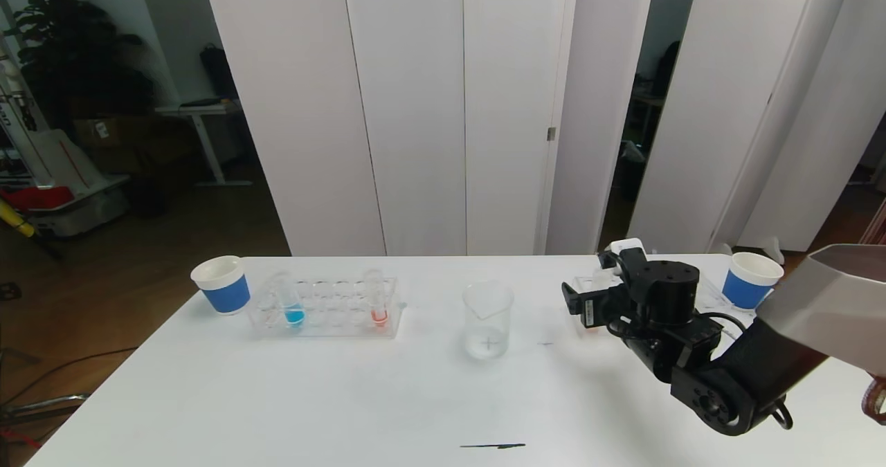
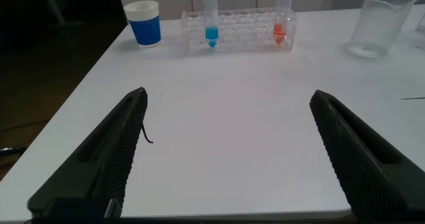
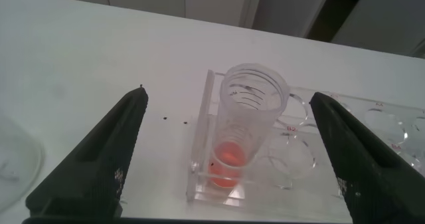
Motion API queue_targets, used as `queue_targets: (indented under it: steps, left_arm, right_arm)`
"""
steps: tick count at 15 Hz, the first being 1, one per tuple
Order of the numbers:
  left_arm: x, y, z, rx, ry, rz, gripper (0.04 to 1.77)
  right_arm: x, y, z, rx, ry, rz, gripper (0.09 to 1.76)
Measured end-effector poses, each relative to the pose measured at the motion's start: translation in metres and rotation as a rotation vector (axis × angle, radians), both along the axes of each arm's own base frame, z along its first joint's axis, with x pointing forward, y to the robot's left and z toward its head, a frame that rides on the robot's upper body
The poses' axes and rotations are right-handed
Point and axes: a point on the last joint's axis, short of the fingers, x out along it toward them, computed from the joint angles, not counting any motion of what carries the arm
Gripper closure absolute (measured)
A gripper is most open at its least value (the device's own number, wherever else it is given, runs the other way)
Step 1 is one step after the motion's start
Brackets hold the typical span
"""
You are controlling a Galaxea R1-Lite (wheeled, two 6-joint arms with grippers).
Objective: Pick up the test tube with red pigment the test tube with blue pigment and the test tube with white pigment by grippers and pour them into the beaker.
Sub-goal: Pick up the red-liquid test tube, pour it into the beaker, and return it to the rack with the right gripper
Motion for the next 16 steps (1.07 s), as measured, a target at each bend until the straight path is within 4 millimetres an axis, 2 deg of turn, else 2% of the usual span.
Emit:
queue_targets:
  steps: [4,5,6,7,8,9,10,11,12,16]
  left_arm:
    - [0.0,0.0,0.0,0.0,0.0,0.0,0.06]
    - [0.0,0.0,0.0,0.0,0.0,0.0,0.06]
    - [0.0,0.0,0.0,0.0,0.0,0.0,0.06]
    - [0.0,0.0,0.0,0.0,0.0,0.0,0.06]
    - [0.0,0.0,-0.0001,0.0,0.001,0.0,0.06]
    - [0.0,0.0,0.0001,0.0,-0.001,0.0,0.06]
    - [0.0,0.0,0.0,0.0,0.0,0.0,0.06]
    - [0.0,0.0,-0.0001,0.0,0.001,0.0,0.06]
    - [0.0,0.0,0.0,0.0,0.0,0.0,0.06]
    - [0.0,0.0,0.0,0.0,0.0,0.0,0.06]
  right_arm:
    - [0.0089,0.0044,-0.0033,0.007,-0.009,0.002,0.12]
    - [0.0101,0.0054,-0.0051,0.007,-0.007,0.003,0.26]
    - [0.0107,0.0055,-0.0067,0.006,-0.003,0.004,0.56]
    - [0.0111,0.0056,-0.0082,0.005,-0.001,0.001,1.02]
    - [0.0119,0.0047,-0.0087,0.008,-0.001,-0.001,1.36]
    - [0.0115,0.0062,-0.0091,0.008,0.0,0.0,1.41]
    - [0.0117,0.0062,-0.0093,0.01,0.001,0.002,1.2]
    - [0.0114,0.0069,-0.0096,0.01,0.002,0.004,1.15]
    - [0.0116,0.0066,-0.0094,0.012,0.001,0.004,1.25]
    - [0.0124,0.0066,-0.008,0.032,-0.002,0.0,1.27]
